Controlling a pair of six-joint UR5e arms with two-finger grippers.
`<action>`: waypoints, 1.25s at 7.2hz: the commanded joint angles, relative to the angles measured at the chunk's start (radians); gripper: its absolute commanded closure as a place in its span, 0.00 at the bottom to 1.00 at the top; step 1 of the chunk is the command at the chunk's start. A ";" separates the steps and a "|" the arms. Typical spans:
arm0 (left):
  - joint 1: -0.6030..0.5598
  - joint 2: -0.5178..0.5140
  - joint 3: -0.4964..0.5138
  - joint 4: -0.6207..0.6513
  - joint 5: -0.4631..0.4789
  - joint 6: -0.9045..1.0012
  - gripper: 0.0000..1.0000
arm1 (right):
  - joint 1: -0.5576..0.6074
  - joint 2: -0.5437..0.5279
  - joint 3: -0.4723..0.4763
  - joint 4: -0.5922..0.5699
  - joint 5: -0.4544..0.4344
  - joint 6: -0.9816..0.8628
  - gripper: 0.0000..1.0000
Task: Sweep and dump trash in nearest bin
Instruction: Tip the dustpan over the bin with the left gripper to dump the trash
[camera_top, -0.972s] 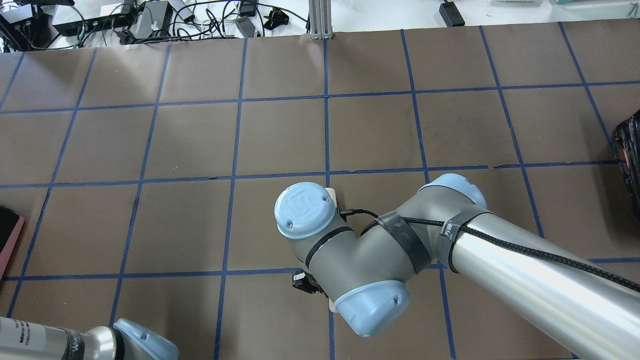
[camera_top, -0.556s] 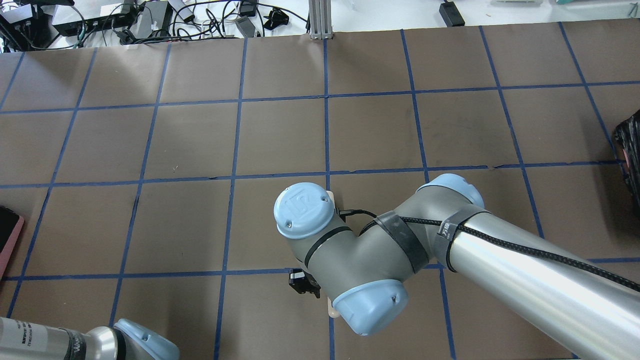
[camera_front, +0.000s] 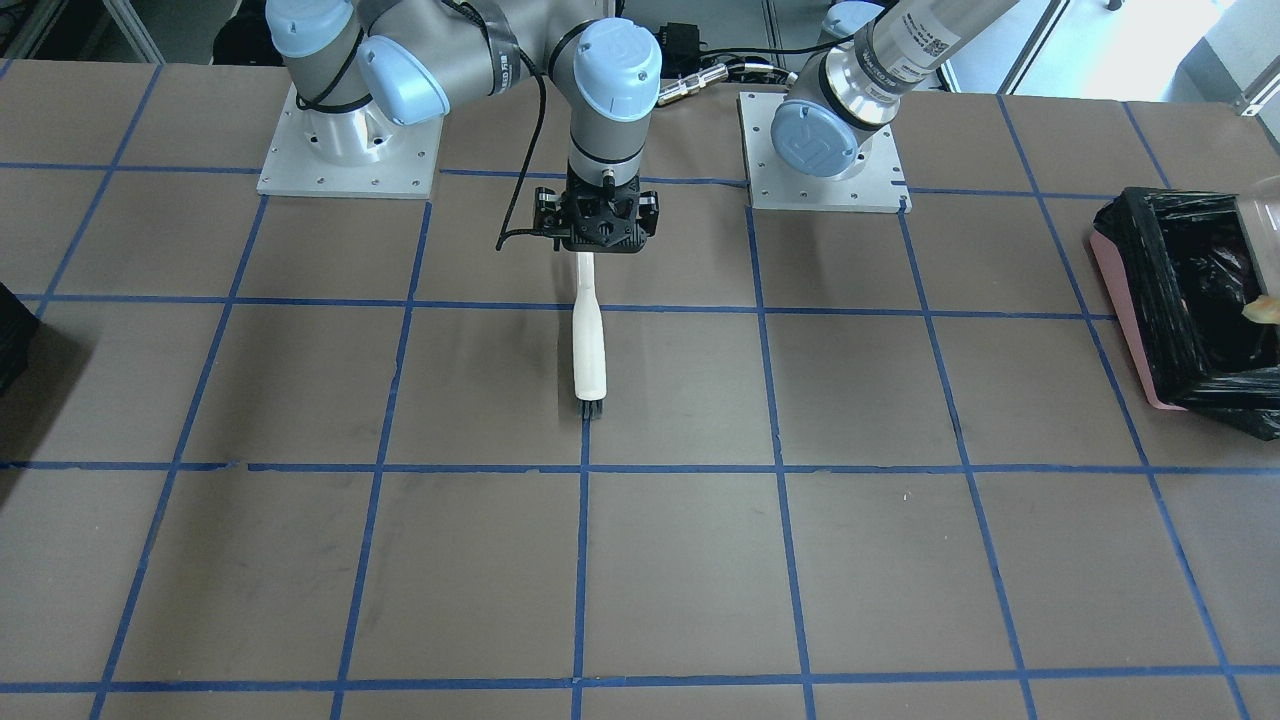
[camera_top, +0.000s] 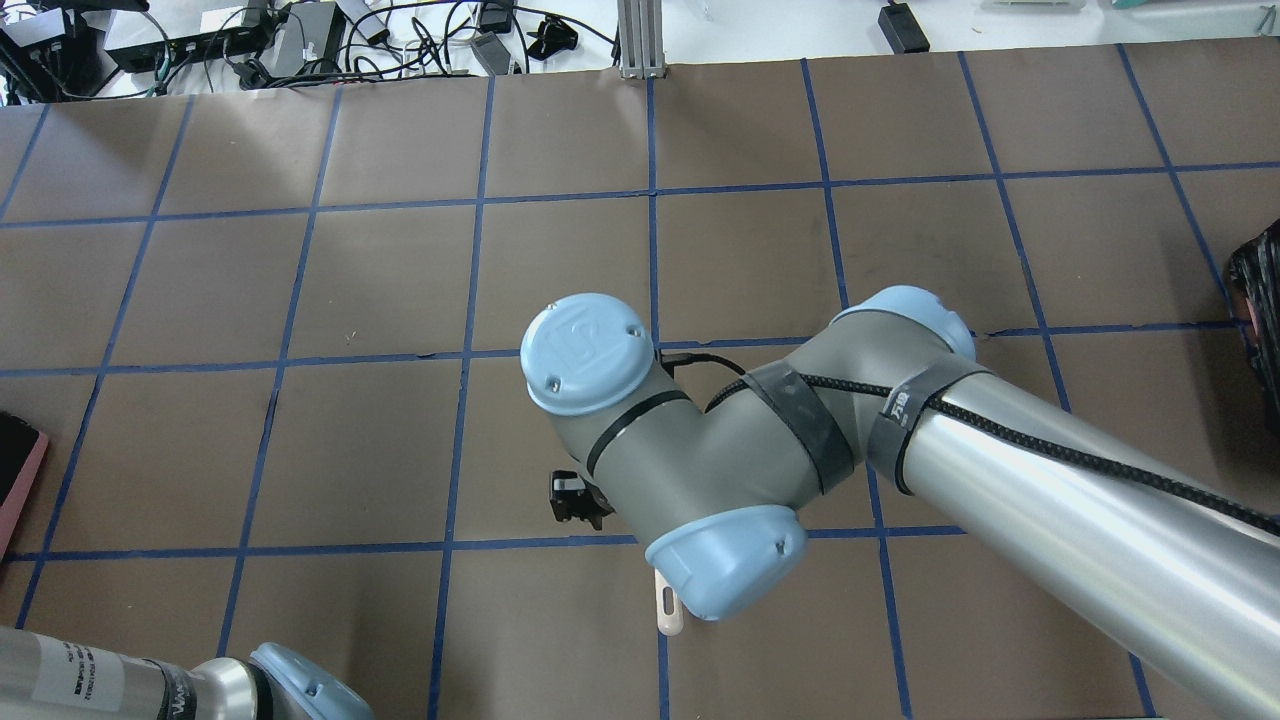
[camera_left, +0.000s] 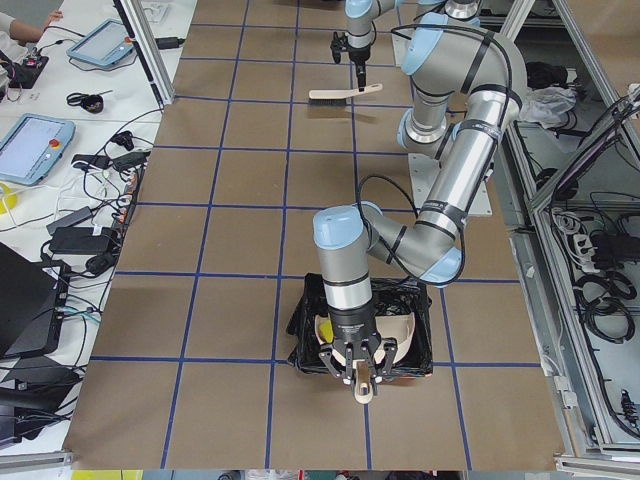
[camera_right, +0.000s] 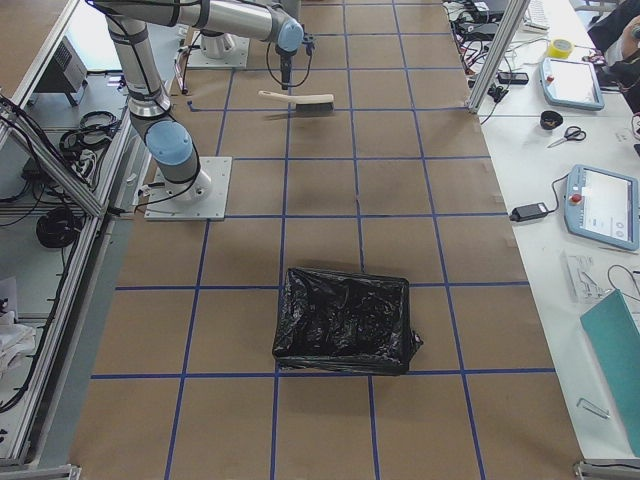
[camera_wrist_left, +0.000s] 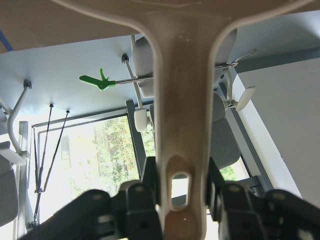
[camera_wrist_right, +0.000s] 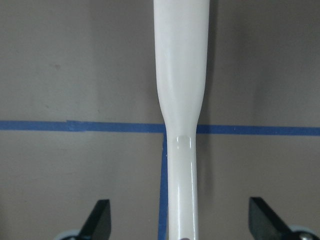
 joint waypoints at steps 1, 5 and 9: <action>-0.010 0.019 -0.017 0.021 0.032 0.008 1.00 | -0.033 -0.021 -0.166 0.126 -0.017 -0.020 0.00; -0.096 0.063 -0.038 0.078 0.162 0.057 1.00 | -0.045 -0.056 -0.261 0.220 -0.012 -0.056 0.00; -0.110 0.086 -0.066 0.159 0.225 0.081 1.00 | -0.330 -0.196 -0.264 0.289 -0.011 -0.465 0.00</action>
